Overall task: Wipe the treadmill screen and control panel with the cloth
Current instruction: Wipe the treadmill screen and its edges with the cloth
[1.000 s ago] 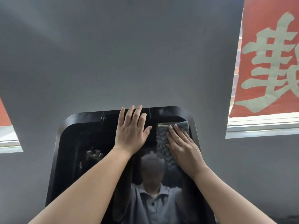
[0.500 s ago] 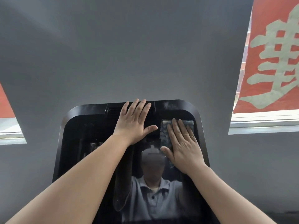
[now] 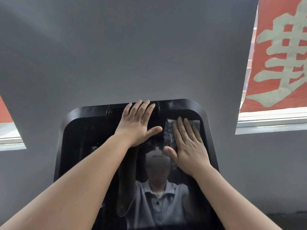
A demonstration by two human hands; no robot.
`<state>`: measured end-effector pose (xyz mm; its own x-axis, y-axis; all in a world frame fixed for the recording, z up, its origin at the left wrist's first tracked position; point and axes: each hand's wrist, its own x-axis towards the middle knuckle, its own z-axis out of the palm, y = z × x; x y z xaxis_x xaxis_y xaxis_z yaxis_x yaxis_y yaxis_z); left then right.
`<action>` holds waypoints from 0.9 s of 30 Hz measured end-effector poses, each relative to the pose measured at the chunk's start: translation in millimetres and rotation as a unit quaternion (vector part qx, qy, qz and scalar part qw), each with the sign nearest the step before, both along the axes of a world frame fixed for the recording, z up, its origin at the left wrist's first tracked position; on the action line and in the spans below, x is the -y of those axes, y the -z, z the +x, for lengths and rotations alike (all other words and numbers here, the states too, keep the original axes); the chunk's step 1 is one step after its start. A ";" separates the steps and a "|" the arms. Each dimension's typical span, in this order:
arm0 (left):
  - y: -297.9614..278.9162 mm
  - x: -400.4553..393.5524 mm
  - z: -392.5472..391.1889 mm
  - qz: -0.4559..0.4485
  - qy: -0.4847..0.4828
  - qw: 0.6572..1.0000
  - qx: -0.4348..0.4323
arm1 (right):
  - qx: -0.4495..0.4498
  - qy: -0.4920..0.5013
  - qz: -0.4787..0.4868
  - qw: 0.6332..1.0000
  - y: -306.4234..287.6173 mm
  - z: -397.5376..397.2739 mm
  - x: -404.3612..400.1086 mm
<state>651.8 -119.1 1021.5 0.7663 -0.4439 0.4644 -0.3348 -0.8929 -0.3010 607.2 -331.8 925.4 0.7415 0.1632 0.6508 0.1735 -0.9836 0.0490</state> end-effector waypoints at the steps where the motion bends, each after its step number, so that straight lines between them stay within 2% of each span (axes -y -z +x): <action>1: -0.6 -0.6 -0.1 0.001 0.001 1.000 -0.003 | -0.001 -0.003 0.003 1.000 14.9 -14.7 0.2; 5: -2.7 -1.7 -1.1 0.011 -0.001 1.000 -0.019 | 0.007 -0.018 -0.026 0.999 68.6 -62.0 7.9; 9: -7.2 -0.7 -4.1 0.016 -0.006 0.999 -0.042 | 0.025 -0.011 -0.026 0.999 21.1 -17.6 2.8; 12: -10.3 -0.1 -6.6 0.014 -0.007 0.999 -0.053 | -0.001 0.009 -0.026 1.000 -14.2 8.9 -2.2; 18: -9.1 -1.9 -5.1 0.016 -0.007 0.998 -0.064 | -0.011 -0.004 0.014 1.000 62.6 -57.5 2.1; 20: -10.9 -2.4 -5.3 0.019 -0.006 0.998 -0.067 | -0.021 0.004 0.011 1.000 51.3 -46.1 3.9; 24: -12.2 -2.0 -5.6 0.024 -0.010 0.997 -0.074 | -0.045 0.028 0.005 0.999 -14.9 -2.3 1.7; 27: -10.6 -1.9 -4.9 0.026 -0.013 0.998 -0.063 | -0.056 0.010 0.019 0.998 4.9 -18.3 1.0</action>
<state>646.9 -117.2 1032.0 0.8281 -0.4447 0.3413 -0.3503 -0.8858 -0.3043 588.9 -332.8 920.4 0.8129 0.1241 0.5691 0.1559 -0.9877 -0.0073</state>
